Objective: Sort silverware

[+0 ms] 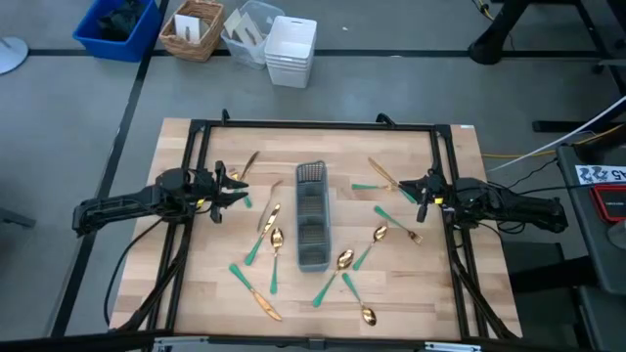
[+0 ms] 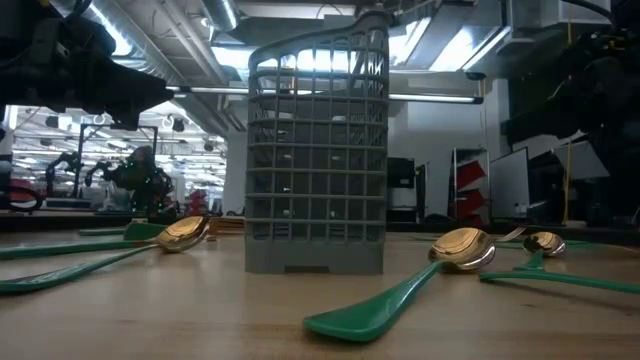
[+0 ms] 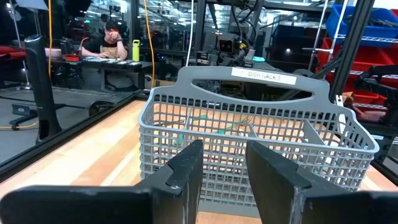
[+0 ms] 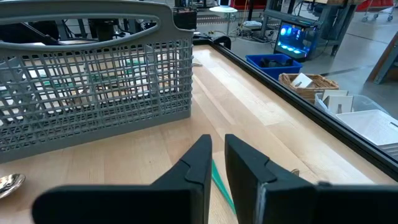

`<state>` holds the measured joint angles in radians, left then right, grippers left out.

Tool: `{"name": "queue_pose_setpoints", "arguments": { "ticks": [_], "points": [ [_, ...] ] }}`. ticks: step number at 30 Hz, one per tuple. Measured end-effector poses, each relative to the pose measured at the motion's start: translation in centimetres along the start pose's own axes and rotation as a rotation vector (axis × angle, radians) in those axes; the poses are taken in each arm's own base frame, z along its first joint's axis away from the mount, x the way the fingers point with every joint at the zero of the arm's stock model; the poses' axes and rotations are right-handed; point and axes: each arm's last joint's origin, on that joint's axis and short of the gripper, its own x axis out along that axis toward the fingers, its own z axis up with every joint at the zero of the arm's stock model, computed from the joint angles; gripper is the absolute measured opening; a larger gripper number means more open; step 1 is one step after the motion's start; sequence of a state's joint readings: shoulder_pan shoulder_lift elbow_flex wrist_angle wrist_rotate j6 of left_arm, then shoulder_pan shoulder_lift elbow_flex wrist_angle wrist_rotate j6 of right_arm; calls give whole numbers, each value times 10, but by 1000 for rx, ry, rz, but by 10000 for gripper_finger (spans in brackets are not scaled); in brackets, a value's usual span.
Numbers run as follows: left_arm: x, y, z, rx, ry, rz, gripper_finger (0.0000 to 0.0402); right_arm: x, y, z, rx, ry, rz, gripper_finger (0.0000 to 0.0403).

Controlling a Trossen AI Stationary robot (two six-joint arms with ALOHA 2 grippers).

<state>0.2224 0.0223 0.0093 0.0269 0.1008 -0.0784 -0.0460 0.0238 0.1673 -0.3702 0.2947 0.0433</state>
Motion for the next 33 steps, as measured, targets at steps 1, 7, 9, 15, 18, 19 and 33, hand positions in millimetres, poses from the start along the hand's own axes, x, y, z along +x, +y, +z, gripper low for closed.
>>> {"name": "queue_pose_setpoints", "arguments": {
  "ticks": [1,7,9,15,18,19,33],
  "points": [
    [0,0,0,0,0,0,115,0,0,0,0,-1,0,49],
    [0,0,0,0,0,0,115,0,0,0,0,0,0,49],
    [0,0,0,0,0,0,115,0,0,0,0,0,1,49],
    [0,0,0,16,0,0,115,0,0,0,0,0,0,49],
    [0,0,0,41,-3,0,115,0,0,0,2,-5,0,49],
    [0,0,0,47,-4,0,115,0,0,1,2,-8,0,49],
    [0,0,1,53,-10,-1,115,0,0,2,6,-16,0,49]
  ]
}}
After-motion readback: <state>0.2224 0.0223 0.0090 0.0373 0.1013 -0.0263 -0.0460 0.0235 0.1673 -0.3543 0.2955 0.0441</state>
